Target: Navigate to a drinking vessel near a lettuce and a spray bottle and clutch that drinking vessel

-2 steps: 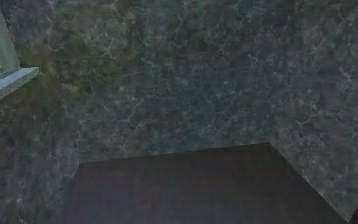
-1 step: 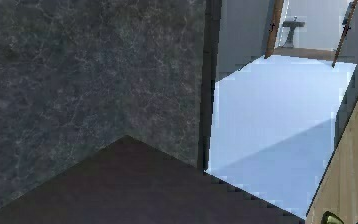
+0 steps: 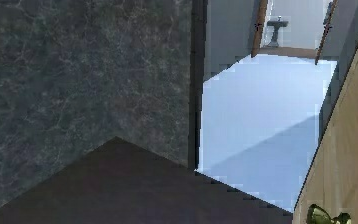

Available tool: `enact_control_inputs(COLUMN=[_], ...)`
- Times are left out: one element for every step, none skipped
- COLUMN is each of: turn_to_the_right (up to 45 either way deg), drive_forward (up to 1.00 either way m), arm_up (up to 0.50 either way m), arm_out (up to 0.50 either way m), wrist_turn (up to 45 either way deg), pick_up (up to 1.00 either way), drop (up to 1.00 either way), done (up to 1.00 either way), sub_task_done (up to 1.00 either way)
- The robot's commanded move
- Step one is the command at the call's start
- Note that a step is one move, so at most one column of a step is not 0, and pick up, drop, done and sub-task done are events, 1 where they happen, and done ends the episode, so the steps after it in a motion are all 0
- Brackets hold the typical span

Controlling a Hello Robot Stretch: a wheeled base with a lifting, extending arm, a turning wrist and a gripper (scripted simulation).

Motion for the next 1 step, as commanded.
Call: enact_control_inputs(turn_to_the_right=[0.0], drive_forward=[0.50], arm_up=[0.00], arm_out=[0.00], wrist_turn=[0.0], pick_up=[0.00], drop=[0.00], done=[0.00], sub_task_done=[0.00])
